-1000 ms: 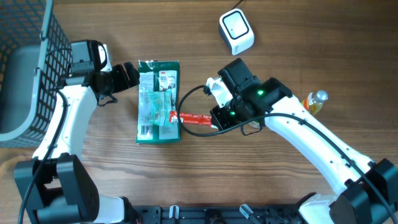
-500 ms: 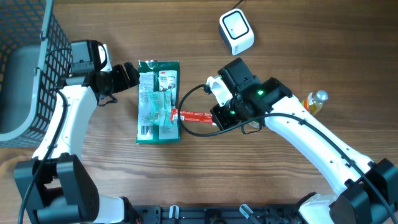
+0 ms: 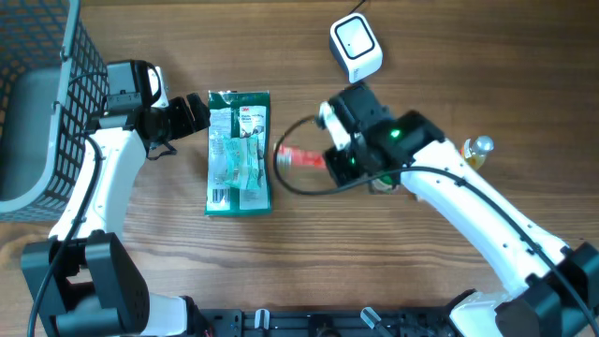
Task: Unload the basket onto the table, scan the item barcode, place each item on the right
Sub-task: 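Lift the red stick and carry it up toward the scanner, then hold the red stick under the scanner window with right gripper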
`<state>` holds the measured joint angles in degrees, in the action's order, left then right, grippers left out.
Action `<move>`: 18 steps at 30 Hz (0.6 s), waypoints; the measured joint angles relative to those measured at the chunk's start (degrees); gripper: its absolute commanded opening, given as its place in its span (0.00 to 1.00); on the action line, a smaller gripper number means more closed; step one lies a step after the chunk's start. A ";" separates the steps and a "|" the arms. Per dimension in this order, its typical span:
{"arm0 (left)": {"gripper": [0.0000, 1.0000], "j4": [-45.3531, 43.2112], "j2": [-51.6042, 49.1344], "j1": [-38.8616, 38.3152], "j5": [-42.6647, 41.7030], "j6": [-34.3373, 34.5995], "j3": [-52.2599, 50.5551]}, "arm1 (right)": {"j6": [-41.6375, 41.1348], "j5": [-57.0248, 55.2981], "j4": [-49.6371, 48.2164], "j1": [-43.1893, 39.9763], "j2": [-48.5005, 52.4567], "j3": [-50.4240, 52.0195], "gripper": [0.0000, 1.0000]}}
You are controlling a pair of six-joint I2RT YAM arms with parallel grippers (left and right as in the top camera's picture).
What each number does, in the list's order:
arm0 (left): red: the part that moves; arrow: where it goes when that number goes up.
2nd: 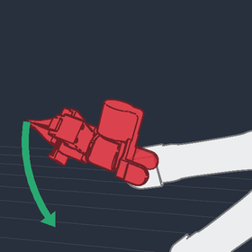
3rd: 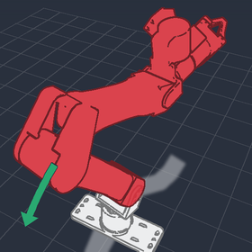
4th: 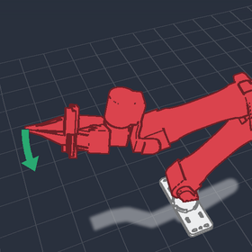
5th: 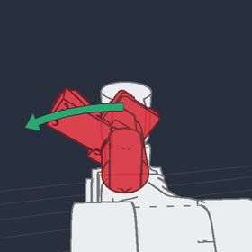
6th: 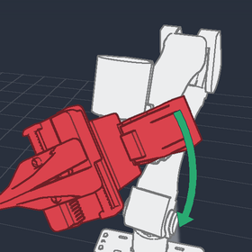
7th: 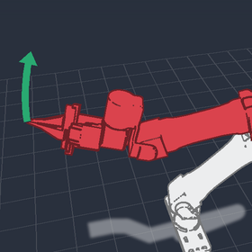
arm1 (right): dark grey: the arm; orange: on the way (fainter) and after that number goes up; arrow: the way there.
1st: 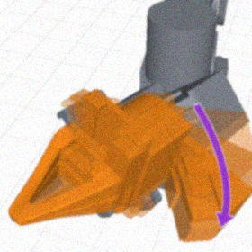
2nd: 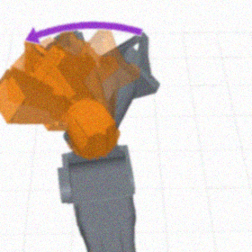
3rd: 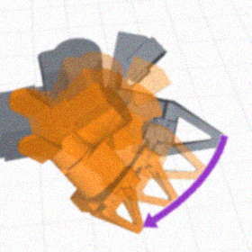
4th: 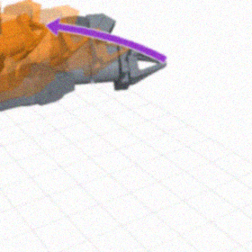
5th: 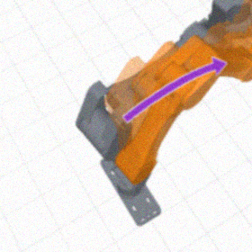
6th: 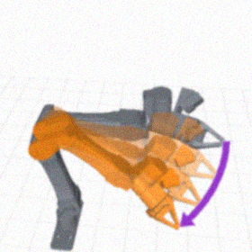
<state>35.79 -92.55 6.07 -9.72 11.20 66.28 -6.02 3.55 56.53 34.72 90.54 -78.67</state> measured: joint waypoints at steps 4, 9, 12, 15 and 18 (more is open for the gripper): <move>1.00 0.00 0.00 0.00 0.00 0.00 0.00 | 0.42 -10.29 0.83 -0.02 0.00 -15.08 0.04; 1.00 0.02 0.00 0.00 -0.02 0.00 0.00 | 10.99 -25.44 -6.71 -0.02 -0.52 -20.59 0.04; 1.00 0.02 0.00 0.00 -0.02 0.00 0.00 | 18.49 -31.15 -12.63 -0.07 1.05 -20.57 0.04; 1.00 -0.02 0.00 0.00 0.00 0.00 0.00 | 26.49 -35.23 -17.97 -1.03 5.55 -20.50 0.04; 1.00 0.04 0.00 0.00 0.00 0.00 0.00 | 30.77 -40.30 -22.58 -3.65 12.79 -20.24 0.04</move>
<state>35.83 -92.55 6.07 -9.72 11.20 66.28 24.75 -36.75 33.95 31.07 103.33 -98.91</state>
